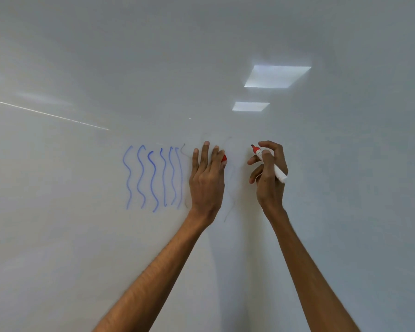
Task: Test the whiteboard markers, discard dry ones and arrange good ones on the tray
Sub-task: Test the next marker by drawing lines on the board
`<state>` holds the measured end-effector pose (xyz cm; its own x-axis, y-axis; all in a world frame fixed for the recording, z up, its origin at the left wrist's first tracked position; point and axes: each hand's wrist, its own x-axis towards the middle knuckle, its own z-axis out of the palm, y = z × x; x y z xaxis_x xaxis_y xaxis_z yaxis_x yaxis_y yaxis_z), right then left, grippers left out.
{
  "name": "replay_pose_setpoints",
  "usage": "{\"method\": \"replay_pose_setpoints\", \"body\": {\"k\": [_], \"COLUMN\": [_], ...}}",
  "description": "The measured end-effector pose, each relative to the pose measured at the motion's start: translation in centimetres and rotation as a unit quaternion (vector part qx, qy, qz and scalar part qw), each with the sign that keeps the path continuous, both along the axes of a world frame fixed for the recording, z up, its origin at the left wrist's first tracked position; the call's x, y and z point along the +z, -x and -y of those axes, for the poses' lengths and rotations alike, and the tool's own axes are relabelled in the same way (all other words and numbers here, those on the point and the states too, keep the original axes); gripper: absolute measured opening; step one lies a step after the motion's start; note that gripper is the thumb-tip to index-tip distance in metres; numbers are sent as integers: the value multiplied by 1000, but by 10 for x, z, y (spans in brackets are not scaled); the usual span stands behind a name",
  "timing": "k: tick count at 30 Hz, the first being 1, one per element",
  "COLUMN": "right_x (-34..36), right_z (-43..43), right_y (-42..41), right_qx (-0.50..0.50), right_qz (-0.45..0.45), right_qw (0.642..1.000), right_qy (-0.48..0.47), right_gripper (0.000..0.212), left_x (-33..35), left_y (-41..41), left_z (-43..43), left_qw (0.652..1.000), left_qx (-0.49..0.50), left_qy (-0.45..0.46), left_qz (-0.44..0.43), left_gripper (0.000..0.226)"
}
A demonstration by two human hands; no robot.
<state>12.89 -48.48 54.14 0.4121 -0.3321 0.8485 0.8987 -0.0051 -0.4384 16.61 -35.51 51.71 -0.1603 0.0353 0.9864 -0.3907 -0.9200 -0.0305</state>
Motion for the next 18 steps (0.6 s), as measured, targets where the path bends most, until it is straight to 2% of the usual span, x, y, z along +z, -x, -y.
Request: {"method": "replay_pose_setpoints", "body": {"k": [5, 11, 18], "right_x": [-1, -8, -52], "right_z": [5, 6, 10], "right_y": [-8, -14, -11], "right_qx": [-53, -115, -106], "right_qz": [1, 45, 12], "right_qw": [998, 988, 991], "right_qy": [33, 90, 77], "right_gripper": [20, 9, 12], "left_x": [-3, -6, -8], "left_y": [-6, -10, -6], "left_z": [2, 7, 11], "left_qw": [1000, 1000, 1000], "left_qx": [4, 2, 12], "left_qy": [3, 2, 19], "left_qz": [-1, -1, -2], "left_gripper": [32, 35, 32]}}
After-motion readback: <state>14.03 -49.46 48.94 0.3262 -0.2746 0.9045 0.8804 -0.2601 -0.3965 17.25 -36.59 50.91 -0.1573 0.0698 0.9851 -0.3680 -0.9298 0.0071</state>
